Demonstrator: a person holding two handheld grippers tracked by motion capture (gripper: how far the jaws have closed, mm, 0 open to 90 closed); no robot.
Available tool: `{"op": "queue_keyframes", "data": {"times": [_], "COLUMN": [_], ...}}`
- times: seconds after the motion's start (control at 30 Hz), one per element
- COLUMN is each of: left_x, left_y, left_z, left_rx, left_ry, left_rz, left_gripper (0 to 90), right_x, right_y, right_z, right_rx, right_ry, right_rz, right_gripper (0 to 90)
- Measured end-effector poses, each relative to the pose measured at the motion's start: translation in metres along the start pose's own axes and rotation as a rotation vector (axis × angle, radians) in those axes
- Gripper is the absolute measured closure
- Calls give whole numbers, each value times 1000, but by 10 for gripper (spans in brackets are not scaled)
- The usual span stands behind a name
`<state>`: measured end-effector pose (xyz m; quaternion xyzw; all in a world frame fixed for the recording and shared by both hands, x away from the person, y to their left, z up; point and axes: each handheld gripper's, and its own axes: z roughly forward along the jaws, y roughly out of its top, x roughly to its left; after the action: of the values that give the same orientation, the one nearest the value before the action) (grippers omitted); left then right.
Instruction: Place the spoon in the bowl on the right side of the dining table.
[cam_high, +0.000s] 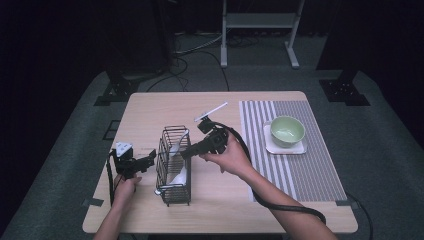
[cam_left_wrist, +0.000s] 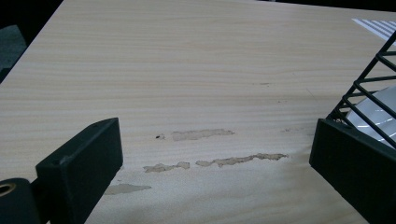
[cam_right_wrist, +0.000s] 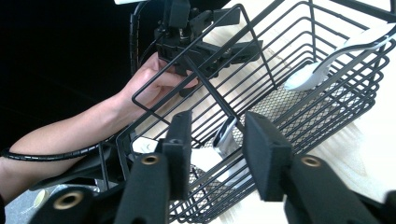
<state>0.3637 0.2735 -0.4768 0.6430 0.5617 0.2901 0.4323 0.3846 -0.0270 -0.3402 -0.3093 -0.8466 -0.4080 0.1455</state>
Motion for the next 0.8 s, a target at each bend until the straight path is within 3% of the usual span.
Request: {"op": "queue_keyframes", "data": {"times": [0.13, 0.37, 0.8], "left_x": [0, 0, 0], "left_y": [0, 0, 0], "left_z": [0, 0, 0], "left_rx": [-1, -1, 0], "left_ry": [1, 0, 0], "left_rz": [1, 1, 2], "left_gripper": [16, 16, 16], "right_x": [3, 7, 11], "right_y": [2, 2, 1], "right_z": [-1, 0, -2], "right_rx": [-7, 1, -18], "right_ry": [-11, -37, -36], "right_rz": [-10, -25, -25], "right_gripper": [746, 842, 853]}}
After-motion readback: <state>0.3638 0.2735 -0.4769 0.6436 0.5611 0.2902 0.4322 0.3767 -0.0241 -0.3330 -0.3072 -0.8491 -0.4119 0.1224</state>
